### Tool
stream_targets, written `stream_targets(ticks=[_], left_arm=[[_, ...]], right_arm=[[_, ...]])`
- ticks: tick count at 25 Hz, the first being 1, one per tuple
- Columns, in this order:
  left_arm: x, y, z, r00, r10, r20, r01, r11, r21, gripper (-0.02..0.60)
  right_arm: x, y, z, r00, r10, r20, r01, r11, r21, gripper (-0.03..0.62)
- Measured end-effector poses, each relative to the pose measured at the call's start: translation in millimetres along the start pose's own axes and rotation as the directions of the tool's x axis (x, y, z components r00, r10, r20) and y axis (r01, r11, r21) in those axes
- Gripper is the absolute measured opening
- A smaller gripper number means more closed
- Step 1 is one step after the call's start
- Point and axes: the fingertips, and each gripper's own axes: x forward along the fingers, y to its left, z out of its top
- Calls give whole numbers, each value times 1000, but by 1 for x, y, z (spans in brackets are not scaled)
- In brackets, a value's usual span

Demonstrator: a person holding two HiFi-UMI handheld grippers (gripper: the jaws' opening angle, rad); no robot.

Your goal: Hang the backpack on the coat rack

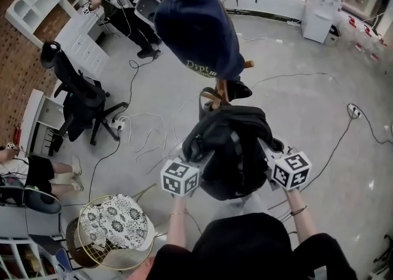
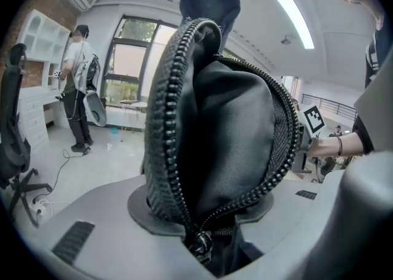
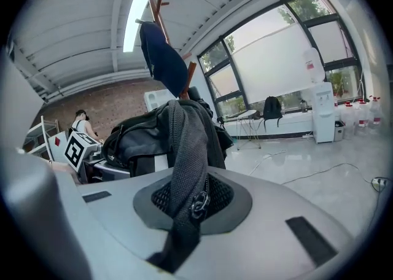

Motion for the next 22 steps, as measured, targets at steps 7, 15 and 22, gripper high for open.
stream_targets(ticks=[7,15,22], left_arm=[[19,11,-21,999,-31,-22,31,999,-15,188],[39,15,-43,998,-31,-50,28,998,-51,190],[50,21,-59,997,-27,-77,21,997,-81,197]], right_arm=[[12,-10,-24,999,-49,-12,49,998,35,32],[20,-25,-45,996,-81,-42,83,995,52,32],[27,-31,-62,992,-101,-69,105,992,62,32]])
